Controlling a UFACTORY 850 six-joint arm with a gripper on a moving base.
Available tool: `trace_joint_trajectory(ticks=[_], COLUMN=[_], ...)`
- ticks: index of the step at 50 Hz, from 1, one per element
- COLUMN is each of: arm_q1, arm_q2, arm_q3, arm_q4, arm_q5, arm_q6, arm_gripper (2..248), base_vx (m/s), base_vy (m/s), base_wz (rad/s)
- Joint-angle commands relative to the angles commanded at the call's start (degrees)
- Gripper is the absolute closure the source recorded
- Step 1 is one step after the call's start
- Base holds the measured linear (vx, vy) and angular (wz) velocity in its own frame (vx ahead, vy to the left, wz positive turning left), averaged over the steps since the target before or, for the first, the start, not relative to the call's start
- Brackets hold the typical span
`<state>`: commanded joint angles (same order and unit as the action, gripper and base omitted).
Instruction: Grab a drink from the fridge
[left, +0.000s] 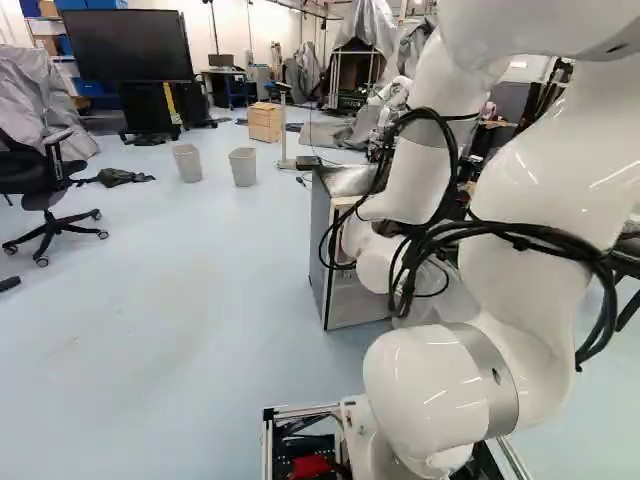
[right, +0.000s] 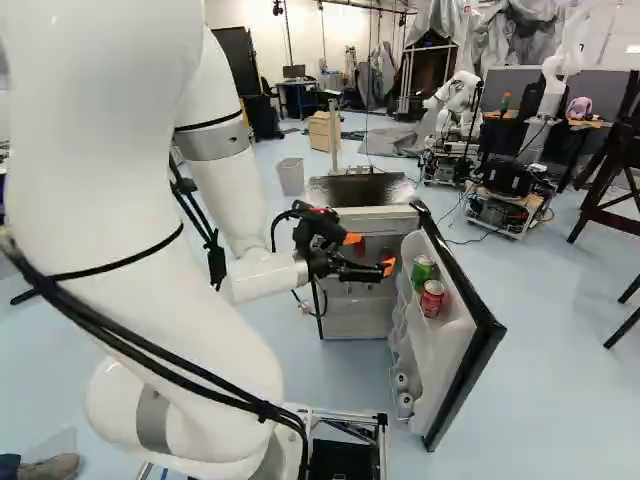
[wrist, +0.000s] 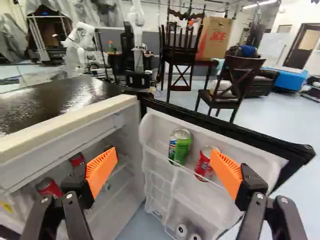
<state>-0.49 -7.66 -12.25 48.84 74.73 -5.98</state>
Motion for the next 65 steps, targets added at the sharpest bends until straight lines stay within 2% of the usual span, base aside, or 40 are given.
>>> trace_joint_trajectory(ticks=[26, 35, 44, 65], arm_q1=[-2.7, -3.1, -3.2, -3.2], arm_q2=[-11.4, -14.2, -16.0, -20.0], arm_q3=[-9.5, -11.3, -12.0, -13.2], arm_q4=[-15.7, -20.6, -21.8, -21.9], arm_q5=[0.0, 0.0, 0.0, 0.3], arm_q6=[0.0, 0.0, 0.0, 0.0], arm_gripper=[3, 3, 3, 3], base_vx=[0.0, 0.0, 0.0, 0.0], base_vy=[0.0, 0.0, 0.0, 0.0], base_wz=[0.0, 0.0, 0.0, 0.0])
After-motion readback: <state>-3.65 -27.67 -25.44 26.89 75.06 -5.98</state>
